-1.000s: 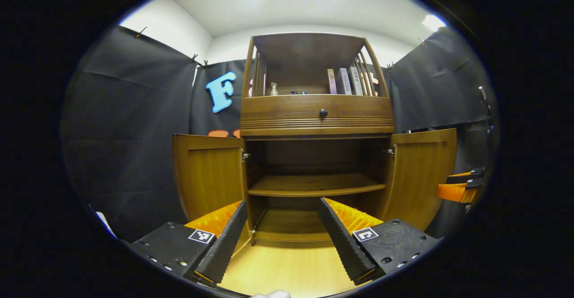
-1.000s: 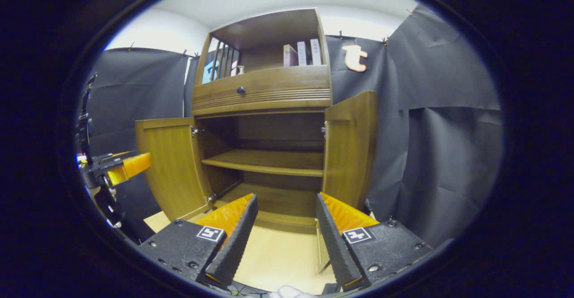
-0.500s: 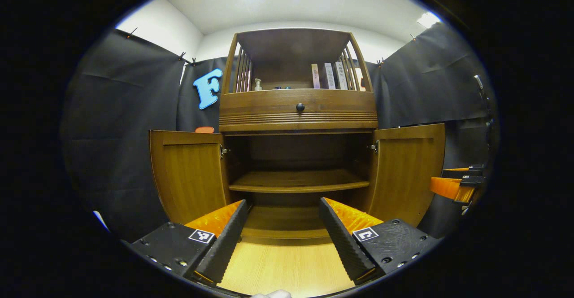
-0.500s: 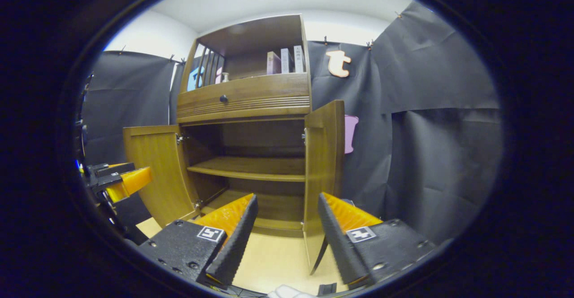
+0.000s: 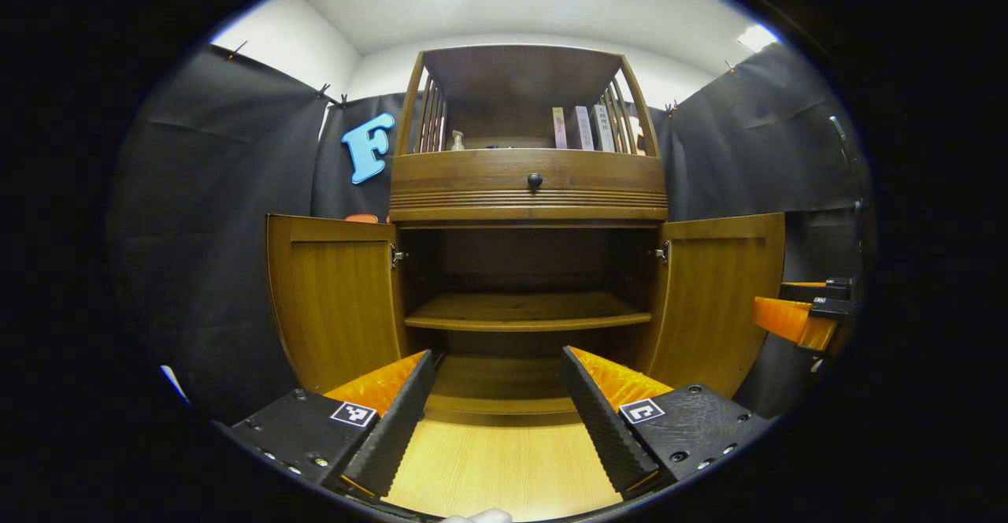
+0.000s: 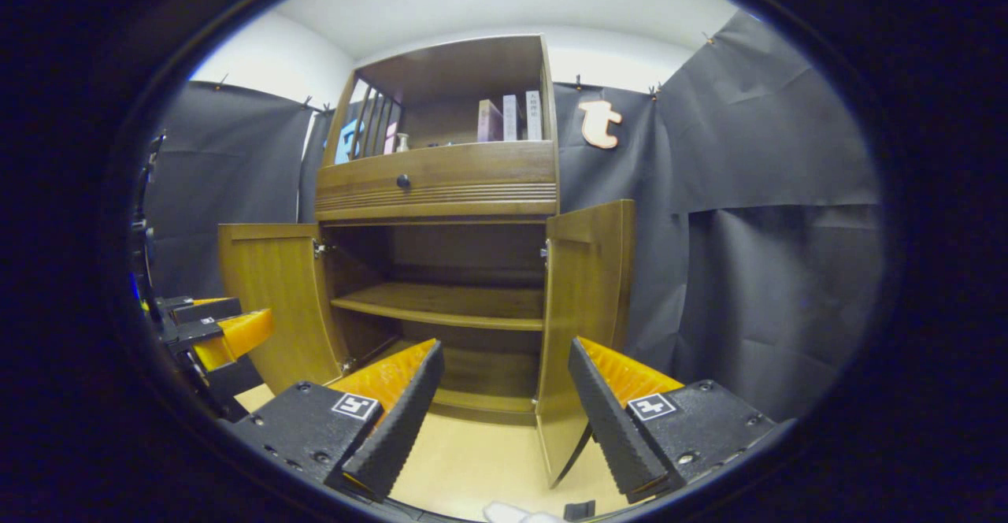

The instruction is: Open the right door of the double-door shoe cabinet with the right hand, and open the left door with the left hand.

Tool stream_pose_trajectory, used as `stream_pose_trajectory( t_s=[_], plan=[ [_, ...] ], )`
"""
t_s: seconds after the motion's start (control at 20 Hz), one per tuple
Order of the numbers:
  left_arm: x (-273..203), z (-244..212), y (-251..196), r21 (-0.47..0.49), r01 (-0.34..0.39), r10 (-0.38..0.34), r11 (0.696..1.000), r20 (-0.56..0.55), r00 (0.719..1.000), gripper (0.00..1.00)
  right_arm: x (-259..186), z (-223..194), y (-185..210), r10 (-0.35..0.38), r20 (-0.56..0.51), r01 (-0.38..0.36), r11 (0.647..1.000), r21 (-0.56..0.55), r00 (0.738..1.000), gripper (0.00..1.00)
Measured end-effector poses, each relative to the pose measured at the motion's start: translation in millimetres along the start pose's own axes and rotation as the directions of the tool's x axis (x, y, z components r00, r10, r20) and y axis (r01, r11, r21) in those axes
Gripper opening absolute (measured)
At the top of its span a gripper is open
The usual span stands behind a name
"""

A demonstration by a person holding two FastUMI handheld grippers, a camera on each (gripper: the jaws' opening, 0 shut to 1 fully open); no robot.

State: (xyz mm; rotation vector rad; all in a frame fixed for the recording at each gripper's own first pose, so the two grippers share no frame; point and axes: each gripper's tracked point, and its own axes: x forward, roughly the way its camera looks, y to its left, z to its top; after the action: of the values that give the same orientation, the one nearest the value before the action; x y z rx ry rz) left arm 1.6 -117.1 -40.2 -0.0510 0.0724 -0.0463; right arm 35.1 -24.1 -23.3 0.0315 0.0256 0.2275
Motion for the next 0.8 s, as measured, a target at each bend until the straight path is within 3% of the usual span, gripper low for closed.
stream_pose_trajectory(
  t_s=[0.25, 0.8],
  plan=[
    [2.1, 1.7, 4.5, 0.007, 0.001, -0.001, 1.000, 0.006, 1.000, 0.96, 2.3, -1.8, -1.5, -0.033, -0.015, 0.033, 0.999, -0.002, 0.999, 1.00],
    [3.9, 1.8, 2.2, -0.003, 0.012, -0.012, 1.000, 0.005, 1.000, 0.96, 2.9, -6.5, 1.5, -0.022, -0.027, 0.022, 1.000, -0.003, 0.999, 1.00]
  ],
)
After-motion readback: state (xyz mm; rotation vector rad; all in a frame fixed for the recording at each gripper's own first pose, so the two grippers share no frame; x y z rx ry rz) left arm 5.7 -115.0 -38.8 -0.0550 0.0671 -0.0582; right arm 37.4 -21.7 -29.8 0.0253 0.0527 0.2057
